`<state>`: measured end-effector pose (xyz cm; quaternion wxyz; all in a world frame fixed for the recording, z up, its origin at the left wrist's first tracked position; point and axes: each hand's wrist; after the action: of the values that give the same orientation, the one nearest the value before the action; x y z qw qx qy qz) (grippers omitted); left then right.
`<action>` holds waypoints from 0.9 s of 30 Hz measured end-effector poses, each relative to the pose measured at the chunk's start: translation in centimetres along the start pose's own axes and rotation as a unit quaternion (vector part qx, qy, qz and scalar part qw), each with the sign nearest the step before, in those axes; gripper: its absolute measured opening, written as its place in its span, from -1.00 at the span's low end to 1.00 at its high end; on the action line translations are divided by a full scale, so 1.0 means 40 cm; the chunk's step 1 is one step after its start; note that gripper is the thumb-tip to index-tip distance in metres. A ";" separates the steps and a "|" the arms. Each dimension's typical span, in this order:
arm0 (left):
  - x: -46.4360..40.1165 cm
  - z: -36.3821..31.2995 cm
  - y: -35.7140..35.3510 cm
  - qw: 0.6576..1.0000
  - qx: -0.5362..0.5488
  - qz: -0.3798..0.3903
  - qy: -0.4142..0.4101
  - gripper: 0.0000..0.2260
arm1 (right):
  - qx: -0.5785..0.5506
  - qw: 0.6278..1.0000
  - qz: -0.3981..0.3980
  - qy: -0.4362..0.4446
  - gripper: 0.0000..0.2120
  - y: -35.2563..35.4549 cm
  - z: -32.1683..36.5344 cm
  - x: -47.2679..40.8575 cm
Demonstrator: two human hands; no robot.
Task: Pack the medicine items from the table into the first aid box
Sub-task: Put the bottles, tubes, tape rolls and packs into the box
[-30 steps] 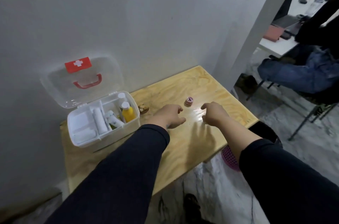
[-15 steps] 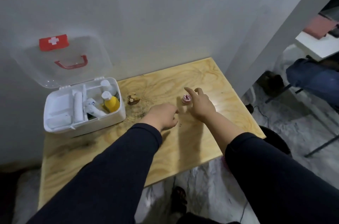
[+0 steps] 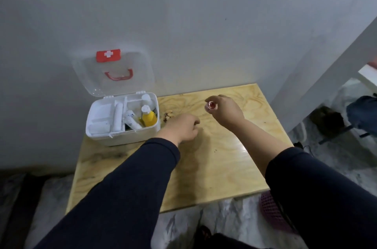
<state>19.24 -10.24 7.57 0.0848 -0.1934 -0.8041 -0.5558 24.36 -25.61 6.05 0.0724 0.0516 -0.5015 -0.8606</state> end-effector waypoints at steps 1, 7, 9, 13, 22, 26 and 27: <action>0.012 0.012 0.018 1.000 0.015 -0.015 0.010 -0.63 | -0.007 1.000 -0.002 0.011 -0.74 0.013 0.033 -0.009; 0.112 0.130 0.129 0.984 0.062 -0.155 0.058 -0.70 | -0.051 0.995 0.047 0.077 -0.65 0.024 0.243 -0.056; 0.147 0.188 0.152 0.975 0.057 -0.197 0.083 -0.73 | -0.055 0.993 0.064 0.088 -0.66 0.009 0.319 -0.066; 0.212 0.308 0.160 0.957 0.069 -0.233 0.158 -0.56 | -0.046 0.988 0.090 0.115 -0.66 -0.050 0.462 -0.073; 0.257 0.519 0.122 0.931 0.193 -0.195 0.241 -0.20 | -0.031 0.983 0.143 0.108 -0.66 -0.250 0.677 -0.105; 0.235 0.581 0.093 0.919 0.281 -0.204 0.186 -0.16 | 0.008 0.983 0.158 0.089 -0.70 -0.314 0.730 -0.139; 0.237 0.588 0.087 0.914 0.304 -0.205 0.176 -0.16 | 0.021 0.983 0.160 0.086 -0.72 -0.325 0.740 -0.145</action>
<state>13.87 14.69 5.24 0.1638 0.1122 -0.9280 -0.3152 24.32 7.08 9.38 0.2509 0.0455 -0.5129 -0.8197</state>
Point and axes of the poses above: each hand's wrist, its own x-axis away from the middle knuckle, its own y-axis out of the back of the hand, z = x × y, and after that the axes turned 3 degrees about x, right-handed
